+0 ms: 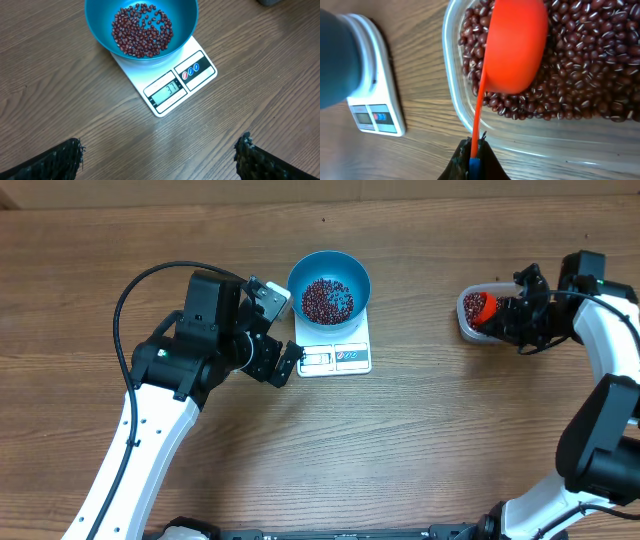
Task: Scoop item into bowl and weigh 150g on scale
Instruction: 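Dip the scoop into the red beans with the right gripper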
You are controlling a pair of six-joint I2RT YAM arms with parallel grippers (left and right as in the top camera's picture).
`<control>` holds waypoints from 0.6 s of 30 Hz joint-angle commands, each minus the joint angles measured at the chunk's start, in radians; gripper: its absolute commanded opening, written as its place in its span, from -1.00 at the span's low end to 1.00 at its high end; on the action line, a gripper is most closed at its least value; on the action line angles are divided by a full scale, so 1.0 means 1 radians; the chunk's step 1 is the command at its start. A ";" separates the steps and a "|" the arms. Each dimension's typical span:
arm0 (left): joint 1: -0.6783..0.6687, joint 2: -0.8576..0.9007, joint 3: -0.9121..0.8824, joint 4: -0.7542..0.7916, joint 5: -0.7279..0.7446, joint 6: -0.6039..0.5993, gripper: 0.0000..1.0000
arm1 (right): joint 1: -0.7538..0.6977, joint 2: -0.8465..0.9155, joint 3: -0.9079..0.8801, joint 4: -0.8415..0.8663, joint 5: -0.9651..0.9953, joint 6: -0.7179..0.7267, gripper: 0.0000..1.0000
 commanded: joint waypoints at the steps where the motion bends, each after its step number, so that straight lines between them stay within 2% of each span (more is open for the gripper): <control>1: 0.003 0.006 0.000 0.004 0.005 -0.010 0.99 | -0.047 0.003 -0.007 0.001 -0.122 0.002 -0.92; 9: 0.004 0.006 0.000 0.004 0.005 -0.010 0.99 | -0.195 0.003 -0.007 -0.039 -0.254 -0.024 -0.93; 18: 0.004 0.006 0.000 0.004 0.005 -0.010 0.99 | -0.288 0.003 -0.007 -0.160 -0.460 -0.229 -0.92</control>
